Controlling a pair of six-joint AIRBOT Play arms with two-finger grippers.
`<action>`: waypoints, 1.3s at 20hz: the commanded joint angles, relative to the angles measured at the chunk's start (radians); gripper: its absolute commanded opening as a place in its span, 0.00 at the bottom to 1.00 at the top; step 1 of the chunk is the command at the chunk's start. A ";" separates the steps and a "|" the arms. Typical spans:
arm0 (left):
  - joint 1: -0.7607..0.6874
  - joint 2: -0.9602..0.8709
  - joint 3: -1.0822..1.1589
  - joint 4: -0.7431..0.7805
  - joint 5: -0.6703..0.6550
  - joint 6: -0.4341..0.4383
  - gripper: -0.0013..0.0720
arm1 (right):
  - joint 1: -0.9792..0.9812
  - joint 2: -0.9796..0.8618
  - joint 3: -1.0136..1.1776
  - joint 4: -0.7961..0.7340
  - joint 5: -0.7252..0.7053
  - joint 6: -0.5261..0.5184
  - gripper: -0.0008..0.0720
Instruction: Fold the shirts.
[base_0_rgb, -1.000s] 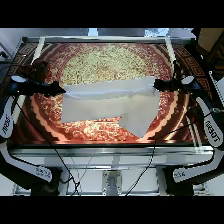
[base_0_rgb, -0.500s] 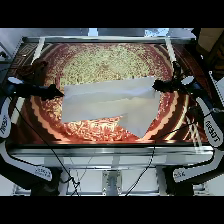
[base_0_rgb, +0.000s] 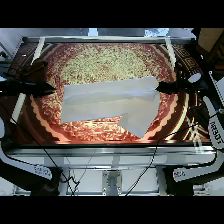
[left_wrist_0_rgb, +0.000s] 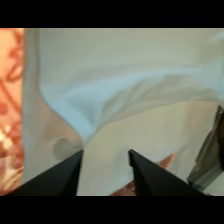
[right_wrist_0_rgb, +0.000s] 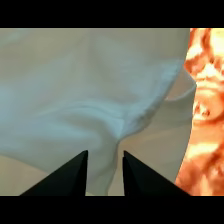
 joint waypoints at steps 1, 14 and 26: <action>0.009 0.001 0.101 -0.316 -0.074 0.016 0.68 | -0.037 0.041 0.100 -0.047 0.153 0.001 0.49; -0.016 0.241 0.582 -0.311 -0.254 0.084 0.48 | -0.063 0.431 0.467 -0.320 0.550 0.043 0.49; -0.022 0.327 0.119 0.177 -0.278 -0.020 0.62 | -0.063 0.666 -0.237 -0.317 0.584 0.132 0.54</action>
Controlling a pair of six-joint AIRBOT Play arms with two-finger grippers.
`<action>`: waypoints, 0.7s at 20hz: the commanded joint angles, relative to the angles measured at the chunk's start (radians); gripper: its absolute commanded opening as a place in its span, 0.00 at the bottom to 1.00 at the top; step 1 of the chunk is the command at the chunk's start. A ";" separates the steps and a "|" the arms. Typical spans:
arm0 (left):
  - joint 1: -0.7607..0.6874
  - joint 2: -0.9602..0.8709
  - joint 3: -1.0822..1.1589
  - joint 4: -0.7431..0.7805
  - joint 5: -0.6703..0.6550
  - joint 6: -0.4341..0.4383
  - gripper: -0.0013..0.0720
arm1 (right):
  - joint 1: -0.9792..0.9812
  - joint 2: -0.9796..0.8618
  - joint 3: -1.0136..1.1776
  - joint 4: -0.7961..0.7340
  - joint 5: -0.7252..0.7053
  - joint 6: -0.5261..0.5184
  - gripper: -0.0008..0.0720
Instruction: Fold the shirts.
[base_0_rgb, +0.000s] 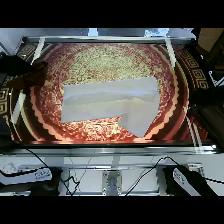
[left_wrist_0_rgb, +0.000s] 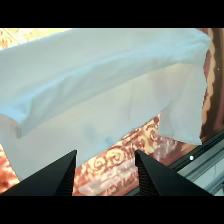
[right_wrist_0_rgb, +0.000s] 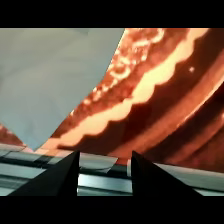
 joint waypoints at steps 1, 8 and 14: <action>0.000 0.003 -0.219 0.063 0.019 0.032 0.62 | 0.000 0.026 -0.307 0.090 -0.106 0.010 0.54; 0.000 0.003 -0.428 0.059 0.140 0.064 0.81 | 0.001 0.026 -0.837 0.539 -0.561 0.034 0.54; 0.000 0.003 -0.428 0.048 0.162 0.065 0.81 | 0.001 0.026 -1.048 0.657 -0.801 0.037 0.54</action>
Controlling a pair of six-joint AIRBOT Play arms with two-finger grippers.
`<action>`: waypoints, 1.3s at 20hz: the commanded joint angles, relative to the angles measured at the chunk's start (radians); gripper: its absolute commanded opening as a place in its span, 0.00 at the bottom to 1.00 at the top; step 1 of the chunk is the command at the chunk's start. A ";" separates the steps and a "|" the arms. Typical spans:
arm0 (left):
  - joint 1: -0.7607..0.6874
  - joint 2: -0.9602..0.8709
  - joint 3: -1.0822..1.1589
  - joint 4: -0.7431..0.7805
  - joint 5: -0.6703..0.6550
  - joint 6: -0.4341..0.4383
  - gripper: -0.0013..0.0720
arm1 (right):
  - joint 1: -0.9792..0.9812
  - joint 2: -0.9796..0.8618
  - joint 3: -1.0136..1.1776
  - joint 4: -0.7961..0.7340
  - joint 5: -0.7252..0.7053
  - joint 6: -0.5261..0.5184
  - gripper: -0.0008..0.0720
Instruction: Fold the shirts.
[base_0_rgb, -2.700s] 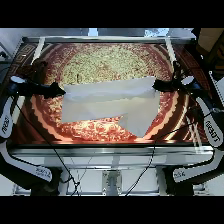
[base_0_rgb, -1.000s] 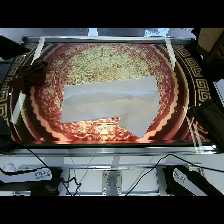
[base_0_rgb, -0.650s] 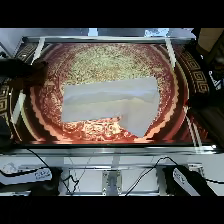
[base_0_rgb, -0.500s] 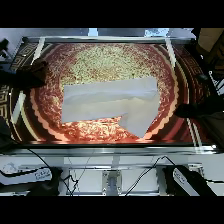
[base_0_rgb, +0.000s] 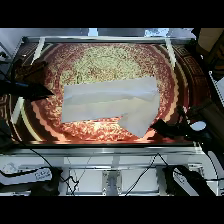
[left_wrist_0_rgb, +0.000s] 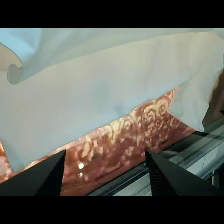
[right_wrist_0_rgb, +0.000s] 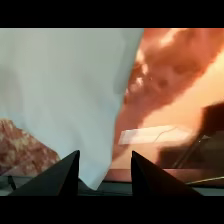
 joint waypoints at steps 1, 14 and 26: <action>0.000 0.000 -0.009 -0.002 0.021 0.002 0.81 | 0.001 0.001 -0.102 0.071 -0.159 0.012 0.54; 0.000 0.000 -0.010 0.019 0.063 0.002 0.80 | 0.029 -0.131 -0.111 0.209 -0.300 0.011 0.53; 0.000 0.000 -0.012 0.234 0.135 -0.006 0.80 | 0.149 -0.164 -0.105 0.231 -0.370 -0.018 0.43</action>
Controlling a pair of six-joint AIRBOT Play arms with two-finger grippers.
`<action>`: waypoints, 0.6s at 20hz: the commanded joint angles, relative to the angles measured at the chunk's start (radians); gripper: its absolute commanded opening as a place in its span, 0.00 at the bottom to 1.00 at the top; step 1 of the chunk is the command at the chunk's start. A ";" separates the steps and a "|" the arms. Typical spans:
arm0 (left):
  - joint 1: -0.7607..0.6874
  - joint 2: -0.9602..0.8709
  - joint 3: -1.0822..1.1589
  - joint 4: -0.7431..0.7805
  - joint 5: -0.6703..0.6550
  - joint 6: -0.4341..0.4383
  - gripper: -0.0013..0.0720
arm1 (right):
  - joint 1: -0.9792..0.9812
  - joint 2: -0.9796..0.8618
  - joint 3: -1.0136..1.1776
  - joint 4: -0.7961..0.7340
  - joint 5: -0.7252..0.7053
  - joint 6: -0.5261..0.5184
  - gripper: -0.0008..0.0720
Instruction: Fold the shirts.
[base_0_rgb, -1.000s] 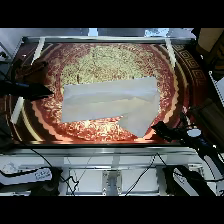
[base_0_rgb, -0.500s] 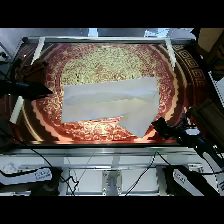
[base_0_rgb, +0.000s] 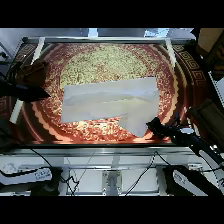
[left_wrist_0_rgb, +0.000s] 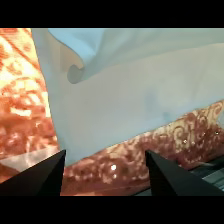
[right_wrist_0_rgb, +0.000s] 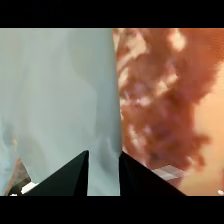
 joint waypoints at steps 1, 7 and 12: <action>0.000 -0.001 -0.004 0.095 0.035 -0.014 0.80 | 0.008 -0.002 0.001 -0.109 -0.043 -0.015 0.43; 0.000 -0.017 -0.090 0.129 0.048 -0.036 0.80 | 0.007 -0.002 0.000 -0.109 -0.089 -0.073 0.05; 0.000 -0.017 -0.242 0.126 0.110 -0.084 0.80 | 0.008 -0.002 0.000 -0.109 -0.110 -0.104 0.05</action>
